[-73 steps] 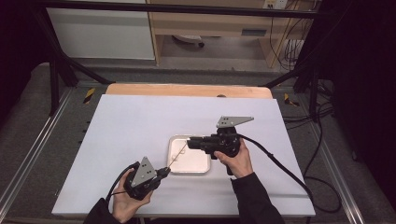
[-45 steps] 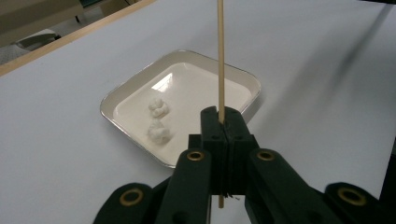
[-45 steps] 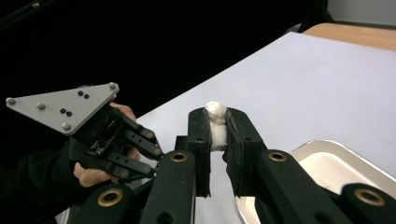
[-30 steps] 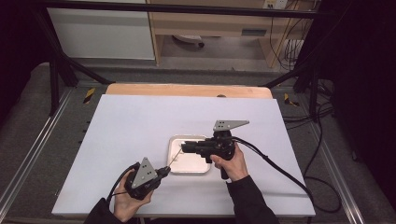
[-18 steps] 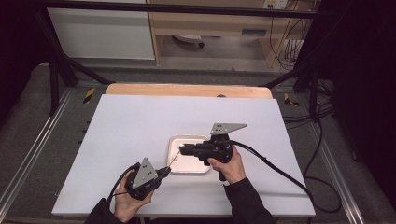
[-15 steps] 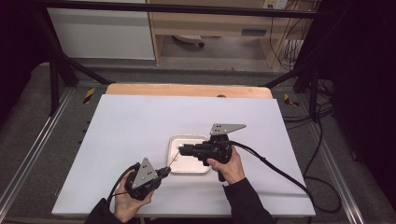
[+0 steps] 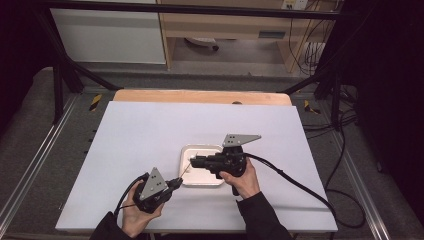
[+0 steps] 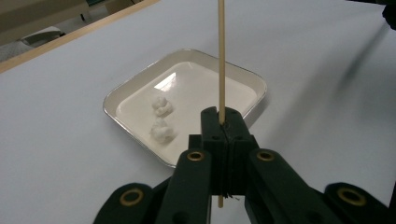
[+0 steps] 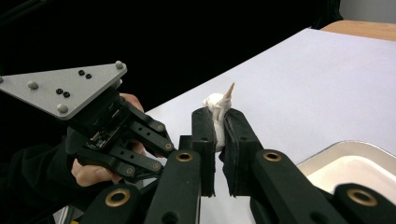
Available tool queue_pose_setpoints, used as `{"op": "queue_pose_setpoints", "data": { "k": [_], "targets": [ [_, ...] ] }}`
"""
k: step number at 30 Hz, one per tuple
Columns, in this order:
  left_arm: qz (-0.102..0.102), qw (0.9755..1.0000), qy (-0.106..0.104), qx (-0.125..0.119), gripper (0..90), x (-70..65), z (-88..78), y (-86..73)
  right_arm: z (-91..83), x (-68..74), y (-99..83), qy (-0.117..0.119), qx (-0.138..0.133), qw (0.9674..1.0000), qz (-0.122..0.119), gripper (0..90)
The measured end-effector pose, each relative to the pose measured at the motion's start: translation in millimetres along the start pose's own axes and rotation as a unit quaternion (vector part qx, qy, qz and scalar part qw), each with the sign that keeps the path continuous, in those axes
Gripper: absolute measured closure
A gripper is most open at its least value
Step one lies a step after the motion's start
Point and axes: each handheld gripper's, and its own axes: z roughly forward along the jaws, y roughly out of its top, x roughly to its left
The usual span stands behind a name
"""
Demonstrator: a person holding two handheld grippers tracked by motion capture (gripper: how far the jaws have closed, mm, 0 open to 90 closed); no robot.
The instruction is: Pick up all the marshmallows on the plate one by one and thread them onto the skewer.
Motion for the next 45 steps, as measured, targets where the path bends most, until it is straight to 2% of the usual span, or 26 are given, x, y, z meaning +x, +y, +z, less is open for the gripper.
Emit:
{"op": "queue_pose_setpoints", "data": {
  "k": [2,16,20,22,23,24,25,30,35,36,38,40,43,45],
  "targets": [
    [-0.005,1.0000,-0.005,0.000,89.1,0.3,0.1,0.7,0.0,-0.9,-0.4,-0.002,0.001,1.0000,0.000,84.0],
    [-0.003,1.0000,0.002,-0.004,89.0,2.3,-0.1,3.3,6.7,-1.8,-4.9,0.003,0.012,0.9999,0.002,84.1],
    [0.000,1.0000,0.000,-0.005,89.1,1.2,2.4,5.6,10.9,-2.8,-8.2,0.004,0.028,0.9996,0.002,84.0],
    [0.003,1.0000,0.004,-0.005,89.0,1.0,2.6,7.5,17.6,-1.9,-13.5,0.010,0.044,0.9990,-0.001,84.0],
    [-0.005,0.9999,-0.002,-0.013,89.0,2.3,1.6,6.8,18.2,-1.0,-14.2,0.009,0.037,0.9993,-0.005,83.9],
    [-0.001,0.9999,0.002,-0.013,89.0,1.9,0.5,7.3,17.6,-0.6,-13.3,0.011,0.031,0.9994,-0.006,83.8],
    [0.005,0.9999,0.008,-0.011,89.0,0.9,-0.2,7.9,17.6,-0.9,-12.4,0.014,0.031,0.9994,-0.006,83.5],
    [-0.002,1.0000,0.008,-0.002,89.0,1.5,2.3,7.2,19.2,-0.7,-12.0,0.010,0.037,0.9993,-0.004,82.2],
    [-0.017,0.9998,0.011,0.000,88.9,4.3,3.4,5.9,23.0,0.1,-14.5,-0.005,0.041,0.9991,-0.006,78.6],
    [-0.020,0.9997,0.012,-0.002,88.9,6.2,2.1,5.4,22.9,-0.2,-14.3,-0.008,0.038,0.9992,-0.007,68.9],
    [-0.033,0.9993,0.018,-0.007,88.9,11.7,-1.6,3.9,21.5,-0.8,-13.1,-0.032,0.027,0.9990,-0.016,53.4],
    [-0.051,0.9984,0.022,-0.010,88.9,19.6,-6.0,0.5,19.4,-2.7,-11.1,-0.046,0.016,0.9986,-0.021,43.8],
    [-0.065,0.9974,0.031,-0.008,88.9,28.9,-13.2,-4.9,20.9,-8.6,-8.6,-0.087,0.005,0.9956,-0.035,35.0],
    [-0.071,0.9968,0.036,-0.008,88.9,33.7,-17.1,-7.9,25.3,-16.9,-9.4,-0.117,0.014,0.9922,-0.042,35.3]
  ]
}}
